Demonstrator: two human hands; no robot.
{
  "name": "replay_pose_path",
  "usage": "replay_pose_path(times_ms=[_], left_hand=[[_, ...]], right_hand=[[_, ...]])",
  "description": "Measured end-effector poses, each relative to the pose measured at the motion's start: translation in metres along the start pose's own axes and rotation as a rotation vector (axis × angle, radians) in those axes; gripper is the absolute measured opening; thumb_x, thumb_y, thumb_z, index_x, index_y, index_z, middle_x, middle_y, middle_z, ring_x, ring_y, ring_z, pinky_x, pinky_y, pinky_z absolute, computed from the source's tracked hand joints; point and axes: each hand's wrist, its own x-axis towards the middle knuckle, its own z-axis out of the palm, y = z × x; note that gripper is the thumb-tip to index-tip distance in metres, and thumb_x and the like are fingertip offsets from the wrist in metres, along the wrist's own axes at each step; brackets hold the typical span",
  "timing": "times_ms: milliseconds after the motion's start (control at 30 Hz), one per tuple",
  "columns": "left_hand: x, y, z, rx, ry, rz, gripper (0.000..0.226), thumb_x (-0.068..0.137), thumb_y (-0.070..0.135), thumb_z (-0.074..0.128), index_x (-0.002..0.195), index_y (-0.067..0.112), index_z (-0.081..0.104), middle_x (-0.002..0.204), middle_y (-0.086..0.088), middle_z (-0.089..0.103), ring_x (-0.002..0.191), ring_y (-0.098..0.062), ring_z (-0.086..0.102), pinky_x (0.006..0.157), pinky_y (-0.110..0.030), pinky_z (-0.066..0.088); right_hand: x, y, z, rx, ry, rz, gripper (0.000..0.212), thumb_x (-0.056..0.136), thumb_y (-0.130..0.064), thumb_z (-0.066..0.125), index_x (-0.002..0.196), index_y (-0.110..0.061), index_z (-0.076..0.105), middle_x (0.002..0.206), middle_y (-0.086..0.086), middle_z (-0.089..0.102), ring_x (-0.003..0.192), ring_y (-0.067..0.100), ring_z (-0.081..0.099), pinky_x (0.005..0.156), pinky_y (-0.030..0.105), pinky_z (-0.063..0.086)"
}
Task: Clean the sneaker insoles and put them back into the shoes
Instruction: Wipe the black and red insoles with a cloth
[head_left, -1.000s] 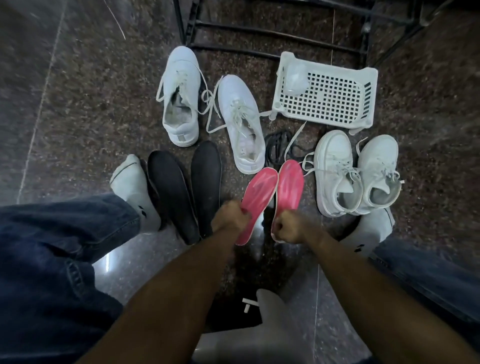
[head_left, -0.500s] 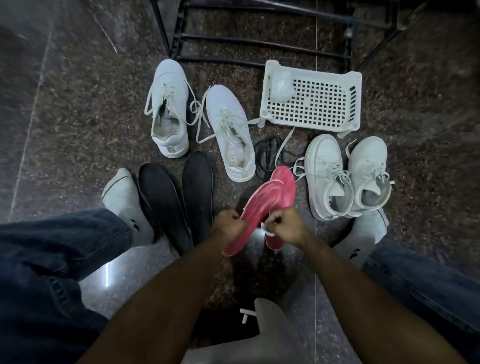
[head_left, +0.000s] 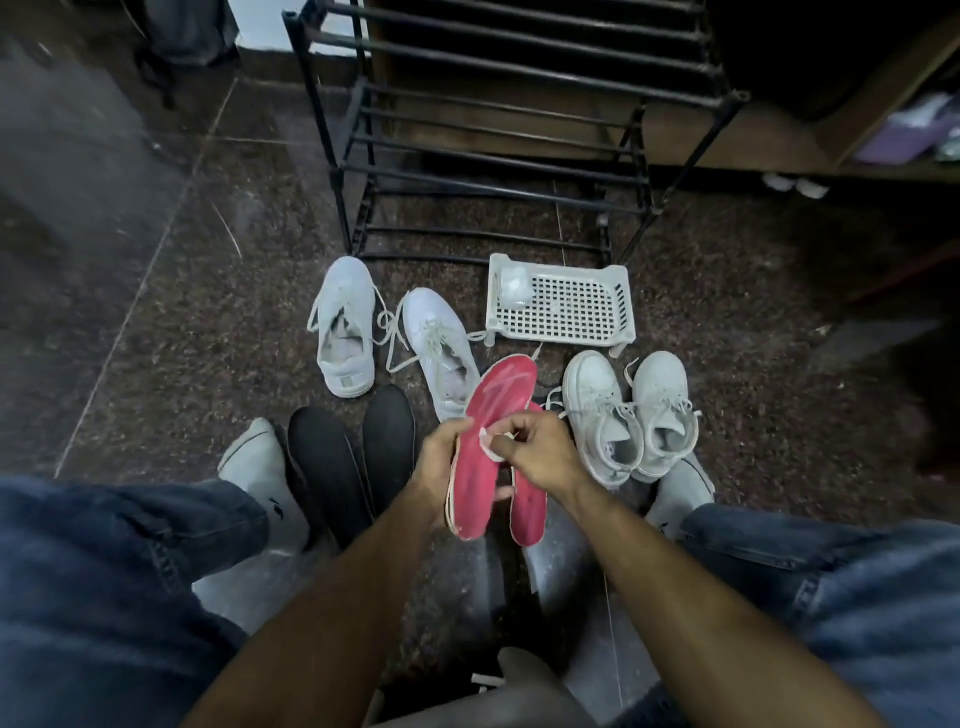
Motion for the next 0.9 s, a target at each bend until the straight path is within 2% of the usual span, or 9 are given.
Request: replay_pose_path(times_ms=[133,233,367,467,567,633,733,833,900], left_hand=[[-0.002,0.015,0.01,-0.292,-0.058,0.062,0.049,0.086,0.049,0.047,0.094,0.006,0.069,0.073,-0.01,0.069,0.063,-0.023,0.068,0.056,-0.031,0.057],[-0.002,0.016,0.008,-0.213,-0.102,0.014,0.053,0.093,0.057,0.039,0.097,0.011,0.065,0.069,-0.007,0.065,0.056,-0.022,0.064,0.049,-0.031,0.052],[-0.003,0.013,0.01,-0.242,-0.163,-0.035,0.049,0.087,0.056,0.049,0.106,0.014,0.066,0.087,-0.008,0.07,0.078,-0.026,0.069,0.065,-0.041,0.057],[-0.01,0.013,0.018,-0.169,-0.354,-0.101,0.055,0.077,0.054,0.07,0.114,0.013,0.068,0.109,-0.011,0.071,0.097,-0.034,0.069,0.07,-0.051,0.057],[-0.01,0.014,0.023,-0.077,-0.382,-0.049,0.061,0.077,0.055,0.07,0.119,0.011,0.063,0.104,-0.009,0.073,0.09,-0.03,0.072,0.06,-0.042,0.06],[-0.008,0.017,0.025,-0.15,-0.458,-0.092,0.059,0.078,0.052,0.07,0.12,0.011,0.063,0.112,-0.013,0.07,0.097,-0.034,0.069,0.067,-0.048,0.059],[-0.001,0.018,0.026,-0.229,-0.361,-0.067,0.055,0.082,0.052,0.057,0.119,0.012,0.064,0.116,-0.016,0.064,0.101,-0.035,0.064,0.067,-0.052,0.058],[-0.009,0.018,0.038,-0.209,-0.435,-0.057,0.053,0.07,0.051,0.075,0.103,0.009,0.075,0.102,-0.017,0.071,0.084,-0.034,0.071,0.055,-0.045,0.059],[-0.013,0.017,0.042,-0.131,-0.47,-0.06,0.067,0.053,0.048,0.089,0.102,0.005,0.076,0.095,-0.019,0.072,0.079,-0.033,0.072,0.052,-0.04,0.059]], right_hand=[[-0.013,-0.018,0.007,-0.212,-0.113,-0.113,0.036,0.083,-0.008,0.073,0.119,-0.009,0.067,0.101,-0.012,0.061,0.064,0.002,0.064,0.066,0.021,0.056],[-0.021,-0.036,0.0,-0.29,-0.121,-0.165,0.025,0.085,-0.016,0.074,0.11,-0.014,0.071,0.1,-0.014,0.063,0.057,0.012,0.069,0.063,0.036,0.06],[-0.024,-0.058,-0.015,-0.666,-0.129,-0.396,0.017,0.088,-0.026,0.065,0.103,-0.024,0.072,0.101,-0.011,0.068,0.074,0.011,0.067,0.077,0.033,0.053],[-0.009,-0.068,-0.033,-0.761,0.05,-0.38,0.018,0.089,-0.026,0.063,0.104,-0.027,0.072,0.111,-0.008,0.07,0.095,0.016,0.066,0.087,0.037,0.052],[-0.002,-0.076,-0.047,-0.7,0.188,-0.329,0.014,0.087,-0.027,0.064,0.096,-0.028,0.074,0.105,-0.009,0.072,0.089,0.015,0.067,0.081,0.031,0.052],[-0.016,-0.081,-0.045,-0.668,0.054,-0.381,0.013,0.086,-0.025,0.065,0.095,-0.025,0.075,0.101,-0.011,0.071,0.083,0.011,0.066,0.076,0.027,0.051],[-0.035,-0.081,-0.038,-0.742,-0.138,-0.476,0.014,0.086,-0.023,0.062,0.094,-0.023,0.074,0.093,-0.011,0.067,0.077,0.01,0.063,0.075,0.031,0.052],[-0.018,-0.083,-0.047,-0.835,0.053,-0.49,0.014,0.089,-0.027,0.059,0.095,-0.025,0.072,0.098,-0.009,0.067,0.083,0.014,0.063,0.08,0.035,0.052],[-0.006,-0.09,-0.059,-0.854,0.23,-0.396,0.014,0.091,-0.027,0.058,0.097,-0.025,0.071,0.103,-0.007,0.067,0.084,0.015,0.062,0.077,0.029,0.048]])
